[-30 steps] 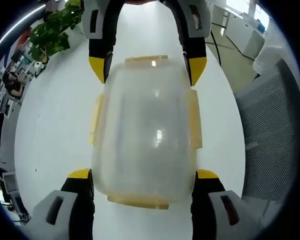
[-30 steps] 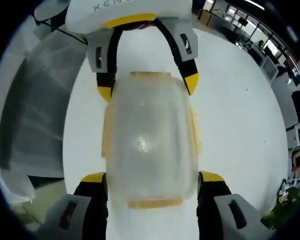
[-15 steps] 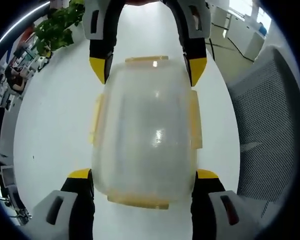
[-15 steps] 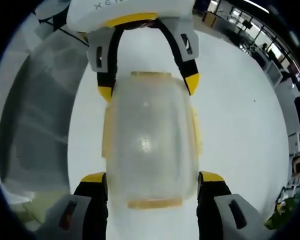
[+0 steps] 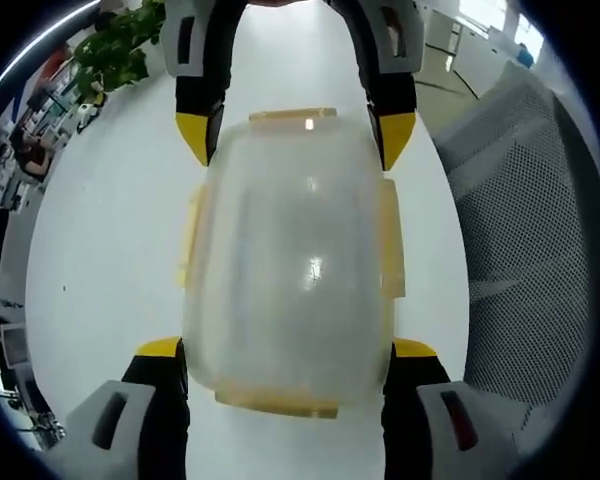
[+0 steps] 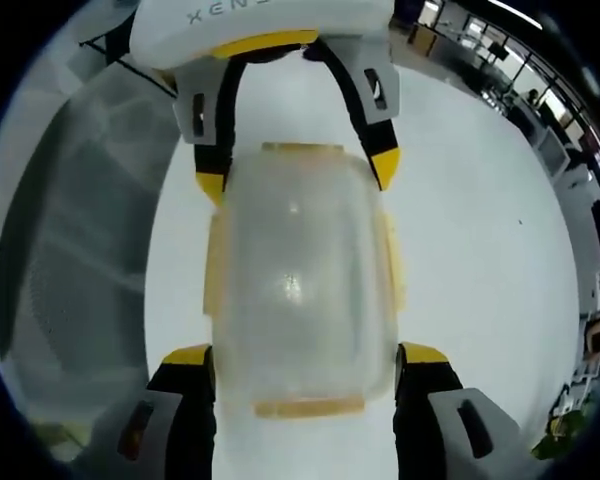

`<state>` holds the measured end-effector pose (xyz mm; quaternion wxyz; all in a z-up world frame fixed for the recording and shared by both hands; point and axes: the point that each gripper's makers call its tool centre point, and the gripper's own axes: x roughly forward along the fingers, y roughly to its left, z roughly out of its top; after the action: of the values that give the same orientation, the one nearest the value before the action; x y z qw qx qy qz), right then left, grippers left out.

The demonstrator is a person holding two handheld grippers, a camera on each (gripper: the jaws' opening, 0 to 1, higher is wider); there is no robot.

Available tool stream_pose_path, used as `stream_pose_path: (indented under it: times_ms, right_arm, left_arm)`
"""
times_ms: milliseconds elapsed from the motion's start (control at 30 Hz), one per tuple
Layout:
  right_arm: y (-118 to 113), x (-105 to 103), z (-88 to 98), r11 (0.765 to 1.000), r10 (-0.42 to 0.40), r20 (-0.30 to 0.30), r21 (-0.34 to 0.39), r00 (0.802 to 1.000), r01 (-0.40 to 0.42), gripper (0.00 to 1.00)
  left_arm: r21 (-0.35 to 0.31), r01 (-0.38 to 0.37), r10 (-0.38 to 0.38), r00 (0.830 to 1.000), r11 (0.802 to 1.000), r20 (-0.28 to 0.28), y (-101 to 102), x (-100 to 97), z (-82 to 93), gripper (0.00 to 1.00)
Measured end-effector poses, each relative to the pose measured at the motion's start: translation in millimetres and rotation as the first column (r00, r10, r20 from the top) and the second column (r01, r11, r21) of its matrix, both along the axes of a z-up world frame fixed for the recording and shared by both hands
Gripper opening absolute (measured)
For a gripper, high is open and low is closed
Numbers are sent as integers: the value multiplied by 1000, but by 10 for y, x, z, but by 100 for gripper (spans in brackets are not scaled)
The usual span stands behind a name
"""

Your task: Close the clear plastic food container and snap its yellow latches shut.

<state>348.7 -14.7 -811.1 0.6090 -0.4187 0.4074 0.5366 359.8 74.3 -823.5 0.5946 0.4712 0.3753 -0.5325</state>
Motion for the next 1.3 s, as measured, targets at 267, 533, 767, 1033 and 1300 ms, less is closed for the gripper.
stream_pose_path:
  times_ms: [267,533,767,1033,1300]
  right_arm:
    - [230,-33,-5,1000,8,-3,-9,1000,-8,72]
    - [443,-50,-7,1000,10,-4,-23,1000,-10,72]
    - [572,-56,-9,999,10,-3,-37,1000,-10,72]
    - [647,-66,-20,998,15,-3,-58,1000,-15,72]
    - [647,-55,-24,997,20,-9,-72,1000,-20,72]
  left_arm:
    - [-13,-8,8,1000,1000,-3,239,-43,-3,80]
    - [-22,-9,9,1000,1000,-4,450,-56,-5,80]
    - [-33,-11,11,1000,999,-3,577,-65,-4,80]
    - [-50,-16,16,1000,999,-3,645,-78,-3,80]
    - [-59,-19,19,1000,998,-9,651,-75,-3,80]
